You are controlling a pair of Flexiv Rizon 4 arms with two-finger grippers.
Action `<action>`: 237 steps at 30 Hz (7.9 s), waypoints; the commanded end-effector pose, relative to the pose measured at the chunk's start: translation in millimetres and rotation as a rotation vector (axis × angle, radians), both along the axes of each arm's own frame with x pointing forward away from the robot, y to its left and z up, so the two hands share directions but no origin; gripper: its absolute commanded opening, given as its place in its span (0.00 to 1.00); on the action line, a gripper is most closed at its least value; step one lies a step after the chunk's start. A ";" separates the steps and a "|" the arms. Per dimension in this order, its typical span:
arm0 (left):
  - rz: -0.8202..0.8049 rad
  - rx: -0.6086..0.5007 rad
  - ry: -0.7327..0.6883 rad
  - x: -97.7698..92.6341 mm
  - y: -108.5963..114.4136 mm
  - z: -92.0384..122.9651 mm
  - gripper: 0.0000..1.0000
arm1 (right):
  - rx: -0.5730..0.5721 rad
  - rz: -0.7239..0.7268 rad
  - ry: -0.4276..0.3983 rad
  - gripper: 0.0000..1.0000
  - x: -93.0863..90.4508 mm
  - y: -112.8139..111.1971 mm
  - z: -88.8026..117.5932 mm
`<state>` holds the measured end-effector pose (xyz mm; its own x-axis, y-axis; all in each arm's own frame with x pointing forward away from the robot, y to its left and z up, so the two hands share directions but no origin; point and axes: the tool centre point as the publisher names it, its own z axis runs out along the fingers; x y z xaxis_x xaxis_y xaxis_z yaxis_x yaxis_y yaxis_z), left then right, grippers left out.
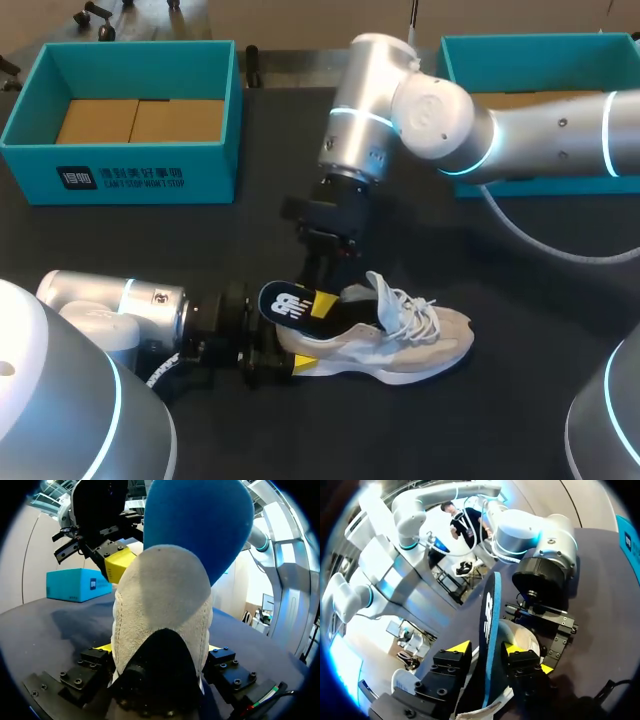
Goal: Take the shoe out of the shoebox, open the shoe tongue, remove and reinsert the insole, then place the shoe into the shoebox
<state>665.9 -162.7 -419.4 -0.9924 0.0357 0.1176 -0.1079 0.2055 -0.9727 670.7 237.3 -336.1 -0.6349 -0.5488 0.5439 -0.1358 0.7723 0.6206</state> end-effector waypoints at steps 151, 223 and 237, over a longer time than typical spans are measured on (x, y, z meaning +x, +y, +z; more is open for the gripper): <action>0.000 0.001 -0.001 -0.3 -1.2 0.3 0.00 | 0.497 -0.867 0.173 0.00 -53.8 -77.7 314.0; -0.045 0.067 -0.024 4.8 13.3 9.6 1.00 | 0.538 -0.966 0.254 0.00 -66.7 -111.4 367.1; -0.070 0.348 -0.071 -1.2 39.6 16.7 1.00 | 0.538 -0.966 0.254 0.00 -66.7 -111.4 367.1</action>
